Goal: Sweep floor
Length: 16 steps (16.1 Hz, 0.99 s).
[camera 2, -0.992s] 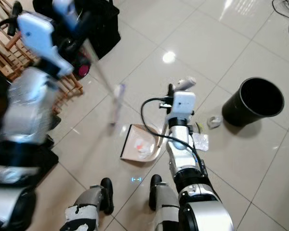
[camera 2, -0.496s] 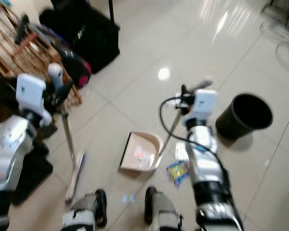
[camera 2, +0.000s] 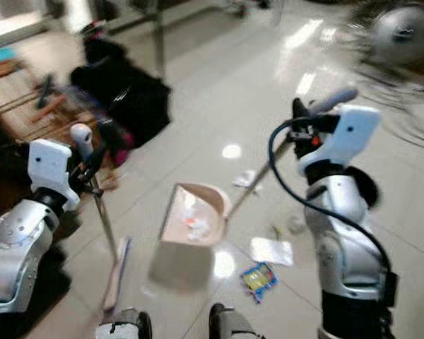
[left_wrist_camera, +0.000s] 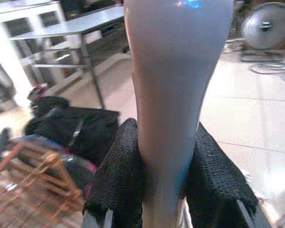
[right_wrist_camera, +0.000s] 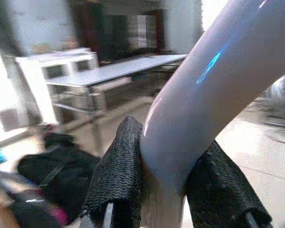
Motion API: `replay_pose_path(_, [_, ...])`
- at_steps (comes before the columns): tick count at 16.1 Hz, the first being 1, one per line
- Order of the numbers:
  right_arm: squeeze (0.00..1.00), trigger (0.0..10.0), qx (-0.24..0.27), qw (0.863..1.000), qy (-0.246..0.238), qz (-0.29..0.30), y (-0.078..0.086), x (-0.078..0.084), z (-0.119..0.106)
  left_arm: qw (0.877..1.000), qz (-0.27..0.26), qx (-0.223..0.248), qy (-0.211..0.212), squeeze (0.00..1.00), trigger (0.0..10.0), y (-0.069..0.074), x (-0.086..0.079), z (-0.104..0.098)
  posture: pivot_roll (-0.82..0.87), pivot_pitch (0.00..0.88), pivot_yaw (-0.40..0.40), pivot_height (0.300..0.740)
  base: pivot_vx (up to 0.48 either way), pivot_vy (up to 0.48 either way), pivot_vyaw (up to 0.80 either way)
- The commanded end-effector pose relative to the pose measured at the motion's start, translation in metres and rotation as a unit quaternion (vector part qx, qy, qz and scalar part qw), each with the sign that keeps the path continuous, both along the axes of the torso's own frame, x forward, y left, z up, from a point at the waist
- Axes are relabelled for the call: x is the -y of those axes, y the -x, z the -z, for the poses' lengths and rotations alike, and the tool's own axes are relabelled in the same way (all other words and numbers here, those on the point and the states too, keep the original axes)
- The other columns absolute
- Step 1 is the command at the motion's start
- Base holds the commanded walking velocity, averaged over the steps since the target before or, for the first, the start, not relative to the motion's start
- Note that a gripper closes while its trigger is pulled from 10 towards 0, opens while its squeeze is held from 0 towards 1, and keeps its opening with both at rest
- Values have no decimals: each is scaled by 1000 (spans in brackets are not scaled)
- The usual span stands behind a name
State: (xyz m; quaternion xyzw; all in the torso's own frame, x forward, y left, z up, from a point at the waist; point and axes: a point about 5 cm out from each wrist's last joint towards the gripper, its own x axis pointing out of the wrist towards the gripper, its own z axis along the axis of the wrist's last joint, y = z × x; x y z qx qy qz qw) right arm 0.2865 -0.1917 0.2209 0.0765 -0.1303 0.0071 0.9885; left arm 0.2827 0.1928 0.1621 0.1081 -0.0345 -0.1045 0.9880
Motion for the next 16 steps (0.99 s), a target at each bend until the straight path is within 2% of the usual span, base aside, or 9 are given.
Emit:
replay_pose_path(1, [0, 10000, 1, 1000, 1, 21, 7, 8, -9, 999, 31, 26, -4, 0, 10000, 0, 17, -11, 15, 55, -36, 740, 0, 0, -800])
replay_pose_path(3, [0, 10000, -3, 999, -28, 27, 9, 9, -17, 999, 31, 28, -6, 0, 10000, -2, 21, -13, 9, 55, -33, 740, 0, -189, -400])
replay_pose_path(11, [0, 10000, -5, 998, -29, 47, 14, 22, -42, 999, 47, 21, -17, 0, 10000, -2, 28, -12, -10, 74, -20, 740, 0, -405, 0])
replay_pose_path(16, [0, 10000, 8, 998, -26, 64, 15, 31, -59, 999, 30, 28, -16, 0, 10000, -6, 22, -17, -15, 80, -25, 740, 0, 0, -91])
